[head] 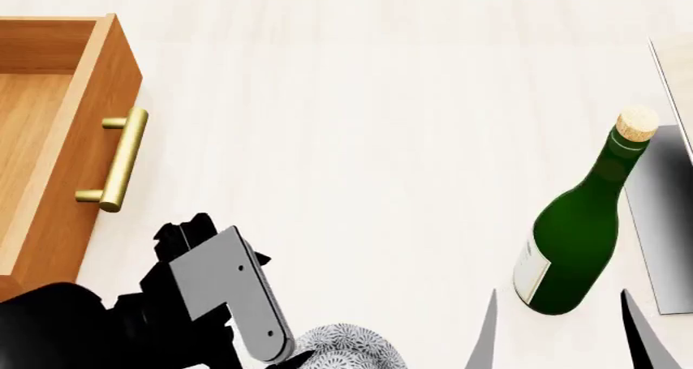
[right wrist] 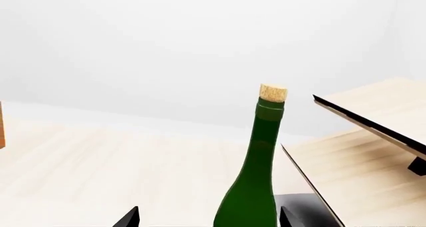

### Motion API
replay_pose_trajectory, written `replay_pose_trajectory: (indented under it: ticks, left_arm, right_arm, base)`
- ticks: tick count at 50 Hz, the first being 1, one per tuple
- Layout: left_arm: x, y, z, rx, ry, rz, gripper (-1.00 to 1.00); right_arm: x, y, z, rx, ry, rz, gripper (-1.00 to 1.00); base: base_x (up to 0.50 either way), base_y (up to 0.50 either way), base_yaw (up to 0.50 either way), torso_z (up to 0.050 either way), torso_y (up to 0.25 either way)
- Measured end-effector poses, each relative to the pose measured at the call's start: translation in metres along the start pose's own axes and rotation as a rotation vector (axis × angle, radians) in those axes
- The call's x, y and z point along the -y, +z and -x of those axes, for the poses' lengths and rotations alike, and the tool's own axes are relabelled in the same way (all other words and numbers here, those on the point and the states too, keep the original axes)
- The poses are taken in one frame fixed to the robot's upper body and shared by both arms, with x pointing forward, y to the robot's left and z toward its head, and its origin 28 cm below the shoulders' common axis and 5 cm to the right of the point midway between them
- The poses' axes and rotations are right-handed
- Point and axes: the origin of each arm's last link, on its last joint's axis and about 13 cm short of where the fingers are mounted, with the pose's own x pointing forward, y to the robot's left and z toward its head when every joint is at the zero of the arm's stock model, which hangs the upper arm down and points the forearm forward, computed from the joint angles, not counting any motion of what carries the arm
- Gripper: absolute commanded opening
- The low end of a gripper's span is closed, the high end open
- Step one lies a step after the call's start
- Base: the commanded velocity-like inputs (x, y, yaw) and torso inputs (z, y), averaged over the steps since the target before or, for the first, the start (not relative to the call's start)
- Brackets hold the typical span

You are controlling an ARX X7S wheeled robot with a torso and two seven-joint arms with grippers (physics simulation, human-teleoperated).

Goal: Put the bowl on top of the cabinet.

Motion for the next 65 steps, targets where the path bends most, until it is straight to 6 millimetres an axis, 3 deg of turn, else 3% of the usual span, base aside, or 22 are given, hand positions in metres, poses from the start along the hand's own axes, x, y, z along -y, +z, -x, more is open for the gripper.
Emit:
replay_pose_trajectory:
  ticks: [22,58,59,65]
  left_arm:
    - [0.0,0.002,-0.009,0.016,-0.077,-0.063,1.0]
    - [0.003,-0.011,-0.036,-0.03,-0.198,-0.137,1.0]
    - [0.002,-0.011,-0.037,-0.03,-0.199,-0.136,-1.0]
    - [0.004,-0.012,-0.04,-0.023,-0.222,-0.134,-1.0]
  right_arm:
    - [0.0,-0.001,0.002,-0.005,0.012,-0.001,1.0]
    - [0.001,-0.005,0.004,-0.015,0.017,0.001,1.0]
    - [0.001,-0.005,0.004,-0.016,0.016,0.001,1.0]
    - [0.001,-0.005,0.005,-0.017,0.017,0.001,1.0]
  base:
    - [0.0,0.0,0.0,0.0,0.0]
    - [0.0,0.0,0.0,0.0,0.0]
    - [0.0,0.0,0.0,0.0,0.0]
    - [0.0,0.0,0.0,0.0,-0.004]
